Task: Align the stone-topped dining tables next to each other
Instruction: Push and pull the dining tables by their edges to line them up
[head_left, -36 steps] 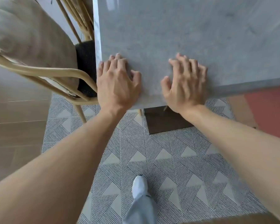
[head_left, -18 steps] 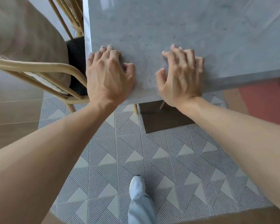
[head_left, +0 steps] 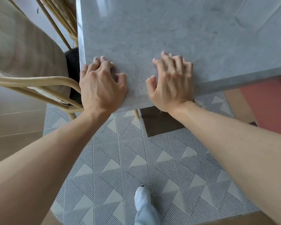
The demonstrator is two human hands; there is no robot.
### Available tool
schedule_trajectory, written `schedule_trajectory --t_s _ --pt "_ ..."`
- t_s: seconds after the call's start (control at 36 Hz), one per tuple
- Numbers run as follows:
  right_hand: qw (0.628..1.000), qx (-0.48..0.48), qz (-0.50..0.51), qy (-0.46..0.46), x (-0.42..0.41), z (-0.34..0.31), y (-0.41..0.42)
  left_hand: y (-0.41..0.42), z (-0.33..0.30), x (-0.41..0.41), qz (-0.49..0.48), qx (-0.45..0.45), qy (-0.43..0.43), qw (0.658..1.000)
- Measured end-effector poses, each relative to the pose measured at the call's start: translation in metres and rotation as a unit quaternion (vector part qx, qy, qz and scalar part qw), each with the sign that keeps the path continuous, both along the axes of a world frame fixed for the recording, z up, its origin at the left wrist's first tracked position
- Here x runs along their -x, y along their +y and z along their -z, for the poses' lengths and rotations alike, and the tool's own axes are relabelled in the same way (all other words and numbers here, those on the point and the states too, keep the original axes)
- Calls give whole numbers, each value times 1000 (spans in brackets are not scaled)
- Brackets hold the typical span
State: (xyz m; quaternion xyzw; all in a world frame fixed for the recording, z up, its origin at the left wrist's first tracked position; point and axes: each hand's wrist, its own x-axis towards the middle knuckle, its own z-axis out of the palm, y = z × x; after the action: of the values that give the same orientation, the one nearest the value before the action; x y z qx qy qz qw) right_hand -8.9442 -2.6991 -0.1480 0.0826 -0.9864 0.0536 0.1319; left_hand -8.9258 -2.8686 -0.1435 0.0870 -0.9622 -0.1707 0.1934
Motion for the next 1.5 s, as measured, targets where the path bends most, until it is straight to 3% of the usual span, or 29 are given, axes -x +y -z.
schedule_trajectory --t_s 0.42,0.69,1.36,1.5 --pt "1000 5 7 12 10 2 -8 -10 2 17 -5 8 -15 1000" --pt "1000 -9 18 10 22 2 -18 -19 3 32 1 -2 39 999" --pt "999 -6 34 19 40 6 -30 -35 9 53 8 -30 79 996" --pt "999 -5 46 -18 36 -3 -31 -35 7 55 16 14 20 1000"
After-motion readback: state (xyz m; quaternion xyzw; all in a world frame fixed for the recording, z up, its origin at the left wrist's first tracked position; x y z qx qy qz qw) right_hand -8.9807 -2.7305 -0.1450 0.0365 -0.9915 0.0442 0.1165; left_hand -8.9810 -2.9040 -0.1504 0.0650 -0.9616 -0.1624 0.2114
